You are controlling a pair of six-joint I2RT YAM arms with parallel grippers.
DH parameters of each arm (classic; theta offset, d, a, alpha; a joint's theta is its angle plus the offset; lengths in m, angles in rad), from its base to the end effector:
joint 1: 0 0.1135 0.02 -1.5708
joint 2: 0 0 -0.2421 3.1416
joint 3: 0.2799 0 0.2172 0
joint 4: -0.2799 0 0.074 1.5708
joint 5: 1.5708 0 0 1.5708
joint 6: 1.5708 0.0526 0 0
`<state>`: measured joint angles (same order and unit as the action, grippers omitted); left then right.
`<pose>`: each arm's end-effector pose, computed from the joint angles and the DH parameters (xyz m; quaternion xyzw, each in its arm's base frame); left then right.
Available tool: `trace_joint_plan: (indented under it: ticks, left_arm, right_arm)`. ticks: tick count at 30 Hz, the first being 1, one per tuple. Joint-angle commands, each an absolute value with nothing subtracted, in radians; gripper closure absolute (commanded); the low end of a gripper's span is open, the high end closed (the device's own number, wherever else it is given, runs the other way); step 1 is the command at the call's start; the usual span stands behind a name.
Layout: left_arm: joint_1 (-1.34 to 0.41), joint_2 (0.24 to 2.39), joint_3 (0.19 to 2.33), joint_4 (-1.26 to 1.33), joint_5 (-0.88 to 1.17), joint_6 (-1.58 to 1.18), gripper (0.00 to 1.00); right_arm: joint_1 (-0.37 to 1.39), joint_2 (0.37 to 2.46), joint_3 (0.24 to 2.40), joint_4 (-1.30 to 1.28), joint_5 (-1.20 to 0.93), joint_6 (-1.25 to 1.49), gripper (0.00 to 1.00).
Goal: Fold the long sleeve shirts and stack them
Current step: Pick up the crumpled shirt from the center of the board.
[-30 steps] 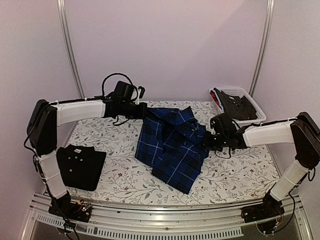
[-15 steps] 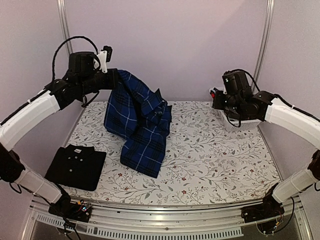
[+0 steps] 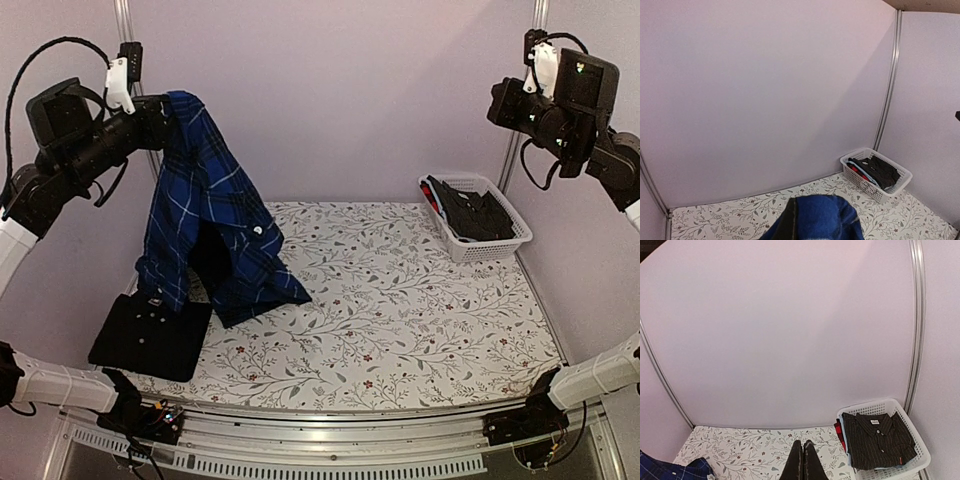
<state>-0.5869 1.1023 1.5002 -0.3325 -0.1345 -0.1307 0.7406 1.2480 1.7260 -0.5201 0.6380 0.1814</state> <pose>0.1752 -0.1081 0.4740 0.1065 0.6755 -0.2127 0.6980 0.1814 0.1234 0.4875 0.0195 0.7187 0.0896 0.6893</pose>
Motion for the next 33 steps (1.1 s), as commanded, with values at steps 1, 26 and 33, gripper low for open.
trace_joint_plan:
  ticks: [1,26,33]
  left_arm:
    - [-0.595,1.105,1.517,-0.352,-0.099,-0.137,1.00]
    - [-0.714,1.529,1.937,-0.355,-0.054,-0.267,1.00]
    - [-0.714,1.543,1.942,-0.352,-0.047,-0.267,1.00]
  right_arm:
    - [0.746,1.271,1.772,-0.564,0.611,0.114,1.00]
    - [0.983,1.262,0.783,0.254,0.024,0.132,0.15]
    - [0.958,1.488,0.885,0.359,0.054,0.099,0.14]
